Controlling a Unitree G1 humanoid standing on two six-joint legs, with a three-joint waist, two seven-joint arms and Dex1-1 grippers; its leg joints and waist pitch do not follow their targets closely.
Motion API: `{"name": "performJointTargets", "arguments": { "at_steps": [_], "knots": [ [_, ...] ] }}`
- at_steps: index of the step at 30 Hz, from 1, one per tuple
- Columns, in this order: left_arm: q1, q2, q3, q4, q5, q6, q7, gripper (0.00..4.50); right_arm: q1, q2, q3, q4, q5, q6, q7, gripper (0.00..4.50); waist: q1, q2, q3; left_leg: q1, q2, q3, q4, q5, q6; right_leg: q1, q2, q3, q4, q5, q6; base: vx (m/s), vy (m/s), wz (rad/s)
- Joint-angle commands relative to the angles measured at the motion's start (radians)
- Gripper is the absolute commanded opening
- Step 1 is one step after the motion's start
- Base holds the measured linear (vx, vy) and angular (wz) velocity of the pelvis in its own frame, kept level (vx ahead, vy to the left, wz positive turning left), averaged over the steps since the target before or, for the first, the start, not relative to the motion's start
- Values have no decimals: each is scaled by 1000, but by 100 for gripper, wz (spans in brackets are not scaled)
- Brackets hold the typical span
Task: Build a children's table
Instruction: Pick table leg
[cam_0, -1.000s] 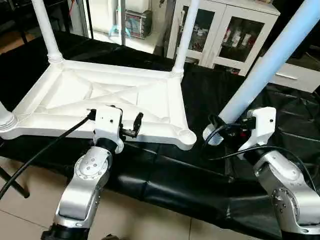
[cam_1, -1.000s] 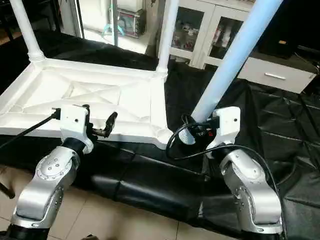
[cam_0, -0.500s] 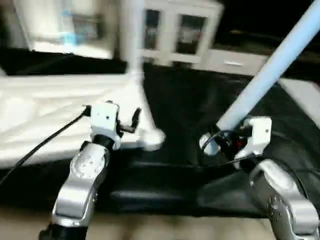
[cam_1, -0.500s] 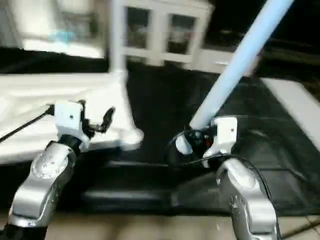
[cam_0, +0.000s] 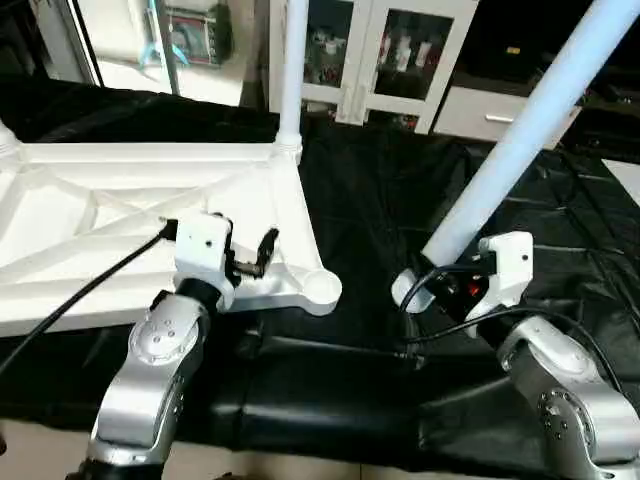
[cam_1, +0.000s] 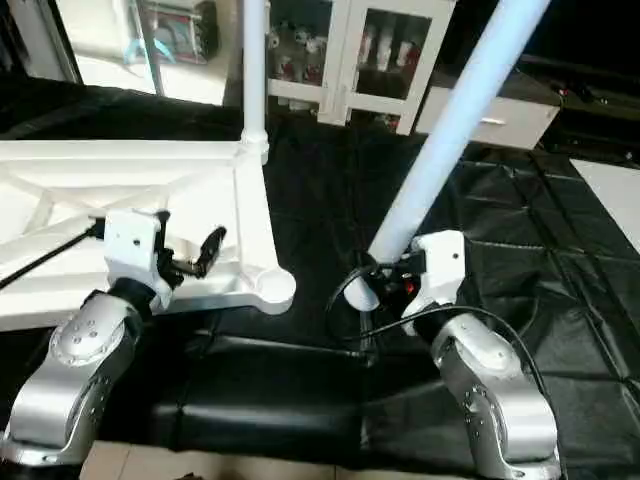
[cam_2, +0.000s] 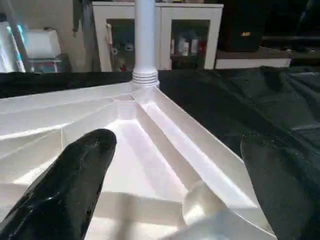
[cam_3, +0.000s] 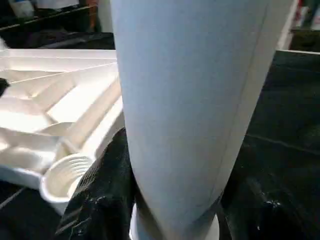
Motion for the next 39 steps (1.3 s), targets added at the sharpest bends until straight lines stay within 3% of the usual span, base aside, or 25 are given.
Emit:
{"name": "performJointTargets", "arguments": {
  "at_steps": [1,2,3,4,6,8,9,11,14,16,20,21,22,24,25,26,27,31,32,33,39],
  "knots": [
    [23,56,-23,-27,-37,8,-107,447,-15,-21,-17,0,18,5,26,186,-3,13,-34,12,68,-6,-93,-39,9,55,-88,59,-72,-20,-176,-91,-18,3],
    [23,56,-23,-27,-37,8,-107,447,-15,-21,-17,0,18,5,26,186,-4,13,-30,12,67,-5,-96,-85,1,53,-89,59,-80,-84,-163,-91,-18,3],
    [28,104,-39,-12,-43,11,-174,447,-33,-23,-25,16,22,1,29,186,-6,10,-23,15,67,-2,-103,-157,-14,49,-92,61,-92,-204,-135,-76,-14,1],
    [26,119,-44,-4,-45,11,-196,447,-40,-23,-29,22,22,0,29,186,-6,13,-19,24,66,1,-107,-219,-32,39,-90,62,-101,-309,-106,-71,-11,1],
    [21,131,-47,7,-46,12,-214,449,-48,-25,-31,30,23,-3,27,186,-5,16,-22,24,67,-2,-110,-236,-49,37,-93,62,-107,-349,-78,-71,-9,1],
    [1,149,-51,25,-72,19,-267,449,-59,-31,-35,41,26,-6,34,186,-3,17,-24,27,64,0,-109,-225,-48,32,-91,63,-105,-327,-78,0,0,0],
    [-72,210,-71,90,-111,46,-419,449,-72,-54,-34,54,37,-3,73,186,-4,20,-25,24,65,-1,-109,-216,-49,34,-91,63,-102,-310,-82,0,0,0],
    [-152,262,-96,182,-100,36,-522,449,-72,-86,-23,53,45,6,126,186,3,22,-26,35,55,7,-108,-228,-41,21,-83,64,-108,-325,-67,0,0,0],
    [-206,288,-116,255,-75,3,-571,449,-70,-110,-13,50,49,12,164,186,0,19,-33,12,65,0,-113,-157,-38,44,-93,61,-90,-202,-101,0,0,0],
    [-261,311,-148,332,-49,-22,-636,449,-67,-131,-5,49,52,15,196,186,0,13,-38,13,63,5,-109,-121,-30,44,-93,61,-89,-159,-117,0,0,0],
    [-357,340,-220,477,17,-87,-757,449,-64,-158,4,47,53,16,233,186,1,14,-51,9,59,10,-96,17,6,51,-89,59,-66,55,-157,0,0,0],
    [-383,349,-244,514,22,-93,-804,449,-63,-163,3,43,60,20,239,186,2,13,-50,10,57,12,-95,25,13,48,-87,60,-67,63,-159,0,0,0],
    [-407,356,-268,544,26,-90,-847,449,-64,-168,2,40,67,25,242,186,3,25,-51,9,58,11,-96,29,14,49,-90,60,-64,69,-165,0,0,0],
    [-429,358,-287,576,28,-98,-886,449,-64,-172,0,39,74,32,248,186,1,18,-48,9,64,10,-99,0,6,51,-94,58,-66,49,-182,0,0,0],
    [-451,349,-297,615,35,-113,-898,449,-63,-176,-1,38,77,33,253,186,2,26,-47,9,65,10,-100,-23,-3,50,-96,59,-67,27,-190,0,0,0],
    [-451,349,-297,615,35,-113,-898,432,-63,-176,-1,38,77,33,253,186,2,22,-44,11,67,11,-102,-57,-11,50,-97,59,-73,-12,-192,0,0,0],
    [-466,340,-303,645,43,-126,-904,432,-61,-180,-3,35,79,35,256,186,0,25,-42,10,68,11,-104,-79,-17,50,-99,59,-77,-38,-195,0,0,0],
    [-509,318,-310,743,67,-153,-915,405,-47,-189,-13,17,89,39,268,186,3,23,-43,9,69,10,-103,-78,-19,53,-102,61,-77,-50,-190,0,0,0],
    [-515,319,-309,758,68,-159,-927,397,-46,-190,-14,16,89,39,268,186,4,35,-43,9,70,8,-104,-77,-22,52,-102,61,-75,-46,-193,0,0,0],
    [-519,318,-307,770,68,-161,-930,391,-45,-192,-16,15,90,39,270,186,1,23,-44,7,70,10,-103,-72,-20,53,-100,61,-77,-32,-196,0,0,0],
    [-542,312,-288,850,54,-170,-966,335,-45,-197,-11,17,92,36,277,186,3,24,-42,8,71,11,-103,-59,-9,52,-103,60,-75,-34,-208,0,0,0]
  ]
}}
